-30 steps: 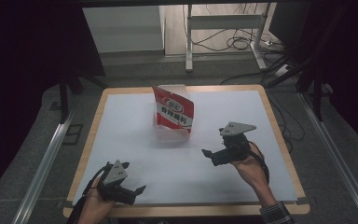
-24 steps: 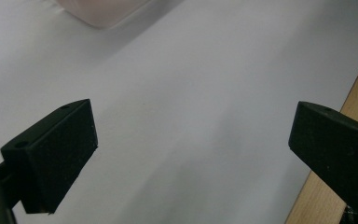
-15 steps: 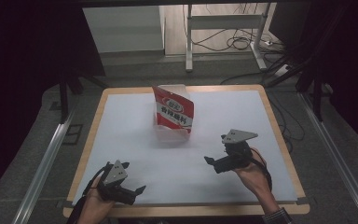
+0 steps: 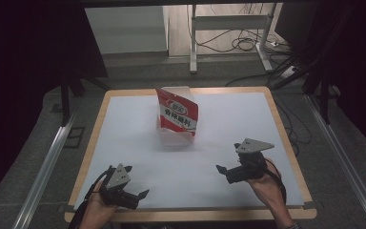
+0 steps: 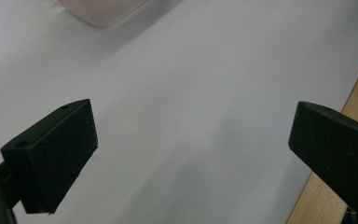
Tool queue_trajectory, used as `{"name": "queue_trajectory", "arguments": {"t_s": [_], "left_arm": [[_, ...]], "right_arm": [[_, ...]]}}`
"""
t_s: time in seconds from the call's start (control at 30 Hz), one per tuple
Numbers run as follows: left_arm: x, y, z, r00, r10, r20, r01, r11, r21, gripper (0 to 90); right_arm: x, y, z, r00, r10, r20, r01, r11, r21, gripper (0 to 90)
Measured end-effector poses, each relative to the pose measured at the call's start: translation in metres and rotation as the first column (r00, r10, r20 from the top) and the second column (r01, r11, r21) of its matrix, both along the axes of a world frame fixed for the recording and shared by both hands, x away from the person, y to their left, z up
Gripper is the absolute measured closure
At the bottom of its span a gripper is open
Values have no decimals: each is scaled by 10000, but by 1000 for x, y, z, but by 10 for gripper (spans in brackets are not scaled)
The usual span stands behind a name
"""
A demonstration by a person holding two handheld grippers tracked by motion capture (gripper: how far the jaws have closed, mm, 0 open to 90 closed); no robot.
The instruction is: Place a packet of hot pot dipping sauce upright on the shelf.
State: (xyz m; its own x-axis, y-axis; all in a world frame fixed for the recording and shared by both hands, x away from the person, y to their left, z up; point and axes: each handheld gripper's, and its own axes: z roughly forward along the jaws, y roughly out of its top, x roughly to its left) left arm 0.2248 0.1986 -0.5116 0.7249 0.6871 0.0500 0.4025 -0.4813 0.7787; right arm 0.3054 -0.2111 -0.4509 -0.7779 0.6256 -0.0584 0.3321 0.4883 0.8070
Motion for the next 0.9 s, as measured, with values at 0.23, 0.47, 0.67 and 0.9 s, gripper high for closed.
{"name": "queue_trajectory", "arguments": {"t_s": [0.23, 0.47, 0.67, 0.9], "left_arm": [[0, 0, 0, 10000, 4, 9, -4, 10000, 39, 11], [0, 0, 0, 10000, 7, 15, -7, 10000, 51, 12], [0, -1, -1, 10000, 12, 26, -12, 10000, 82, 12], [1, -1, -2, 10000, 14, 20, -14, 9999, 109, 12]], "right_arm": [[-9, -10, -3, 9997, -204, 138, 204, 9998, -29, 0], [-17, -22, -6, 9985, -480, 253, 481, 9988, -35, 0], [-25, -33, -9, 9965, -760, 360, 760, 9971, 6, 0], [-32, -46, -13, 9930, -1085, 462, 1085, 9941, 24, 0]]}}
